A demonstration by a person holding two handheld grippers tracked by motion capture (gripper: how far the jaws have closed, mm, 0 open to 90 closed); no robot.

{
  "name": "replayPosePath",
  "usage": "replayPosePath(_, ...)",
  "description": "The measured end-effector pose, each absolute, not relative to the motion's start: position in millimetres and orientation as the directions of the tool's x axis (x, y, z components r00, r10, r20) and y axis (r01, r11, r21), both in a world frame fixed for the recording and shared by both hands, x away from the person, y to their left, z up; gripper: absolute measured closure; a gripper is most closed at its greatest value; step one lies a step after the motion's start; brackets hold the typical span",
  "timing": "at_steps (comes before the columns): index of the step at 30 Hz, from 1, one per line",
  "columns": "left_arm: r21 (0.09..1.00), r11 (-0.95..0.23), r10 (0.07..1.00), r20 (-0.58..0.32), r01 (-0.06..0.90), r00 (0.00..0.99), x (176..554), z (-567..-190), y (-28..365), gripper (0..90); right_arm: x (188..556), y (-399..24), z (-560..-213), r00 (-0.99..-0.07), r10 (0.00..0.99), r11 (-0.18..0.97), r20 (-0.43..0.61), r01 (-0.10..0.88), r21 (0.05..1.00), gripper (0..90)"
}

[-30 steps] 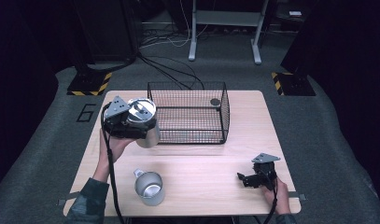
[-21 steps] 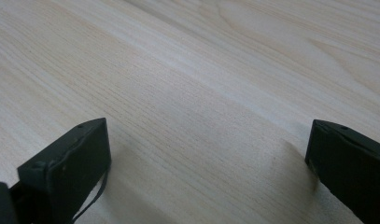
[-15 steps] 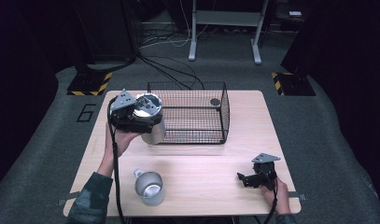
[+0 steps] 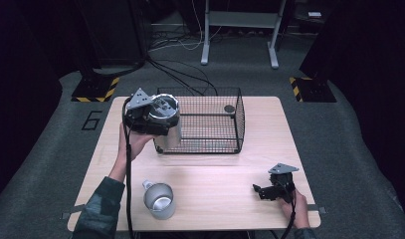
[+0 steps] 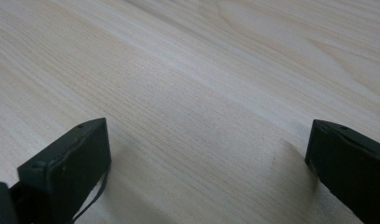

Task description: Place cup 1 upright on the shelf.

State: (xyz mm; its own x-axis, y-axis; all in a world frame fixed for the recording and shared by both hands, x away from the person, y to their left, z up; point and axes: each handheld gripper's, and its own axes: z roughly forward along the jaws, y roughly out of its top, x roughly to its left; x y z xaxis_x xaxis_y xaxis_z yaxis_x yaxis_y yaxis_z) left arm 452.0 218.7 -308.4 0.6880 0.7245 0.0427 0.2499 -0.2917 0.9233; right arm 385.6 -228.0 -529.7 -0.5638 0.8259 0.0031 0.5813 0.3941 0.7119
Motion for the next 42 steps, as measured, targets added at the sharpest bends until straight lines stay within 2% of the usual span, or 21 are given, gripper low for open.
replayPosePath(24,0.912,-0.31,0.736,0.052,0.268,0.675,489,-305,201,3.4,386,-228,-530,-0.566,0.825,0.396,0.003,0.58,0.712,0.0)
replayPosePath(42,0.88,-0.345,0.745,0.046,0.326,0.666,526,-316,183,3.4,386,-228,-530,-0.567,0.824,0.396,0.002,0.579,0.712,0.0)
